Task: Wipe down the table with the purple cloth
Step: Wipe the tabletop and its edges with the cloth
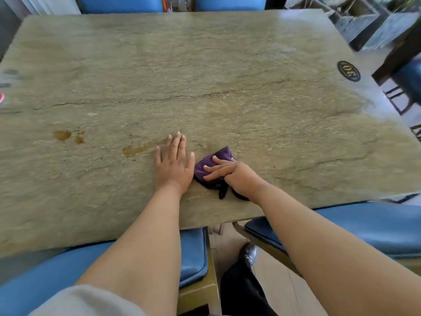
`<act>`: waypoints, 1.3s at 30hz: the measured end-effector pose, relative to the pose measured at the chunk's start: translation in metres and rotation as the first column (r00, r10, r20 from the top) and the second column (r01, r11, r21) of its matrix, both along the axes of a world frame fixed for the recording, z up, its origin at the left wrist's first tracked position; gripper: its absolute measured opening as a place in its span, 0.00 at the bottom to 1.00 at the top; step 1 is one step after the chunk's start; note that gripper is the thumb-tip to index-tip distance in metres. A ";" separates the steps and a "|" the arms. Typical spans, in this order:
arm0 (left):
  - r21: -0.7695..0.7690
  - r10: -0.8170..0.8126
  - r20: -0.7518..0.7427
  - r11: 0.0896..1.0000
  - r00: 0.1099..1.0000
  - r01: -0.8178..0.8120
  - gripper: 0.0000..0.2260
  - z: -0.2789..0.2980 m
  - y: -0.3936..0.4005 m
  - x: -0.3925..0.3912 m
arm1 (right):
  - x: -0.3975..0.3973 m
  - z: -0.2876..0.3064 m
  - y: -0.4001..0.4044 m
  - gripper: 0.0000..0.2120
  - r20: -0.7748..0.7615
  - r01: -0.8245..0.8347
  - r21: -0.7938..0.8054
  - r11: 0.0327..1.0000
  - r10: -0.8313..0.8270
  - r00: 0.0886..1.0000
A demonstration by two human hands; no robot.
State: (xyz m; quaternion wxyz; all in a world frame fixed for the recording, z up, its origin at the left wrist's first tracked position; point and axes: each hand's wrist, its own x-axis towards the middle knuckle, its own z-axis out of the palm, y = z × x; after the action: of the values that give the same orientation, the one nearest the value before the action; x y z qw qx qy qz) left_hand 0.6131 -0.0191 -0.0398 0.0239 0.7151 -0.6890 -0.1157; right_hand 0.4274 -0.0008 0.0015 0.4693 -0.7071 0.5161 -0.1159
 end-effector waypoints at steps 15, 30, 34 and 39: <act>0.375 -0.101 -0.033 0.921 0.994 0.106 0.49 0.029 -0.012 0.004 | -0.022 0.057 0.044 0.25 -0.049 0.902 -0.026 0.430 -0.902 0.429; 0.476 -0.136 -0.055 0.867 0.989 0.146 0.56 0.041 -0.015 0.004 | -0.028 -0.022 0.026 0.29 -0.116 0.732 -0.277 0.622 -0.778 0.617; 0.482 -0.147 -0.049 0.863 0.988 0.152 0.57 0.044 -0.013 0.005 | -0.004 -0.011 0.064 0.25 0.115 0.778 -0.148 0.611 -0.771 0.627; 0.474 -0.144 -0.044 0.868 0.989 0.148 0.57 0.043 -0.012 0.004 | 0.011 -0.001 0.131 0.23 0.167 0.698 0.016 0.716 -0.691 0.704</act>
State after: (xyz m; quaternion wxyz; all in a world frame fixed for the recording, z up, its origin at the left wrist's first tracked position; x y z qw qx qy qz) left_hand 0.6174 -0.0315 0.0035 -0.1587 0.6446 -0.6914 -0.2852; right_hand 0.4386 0.1300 0.0006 0.4141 -0.4601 0.7016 -0.3531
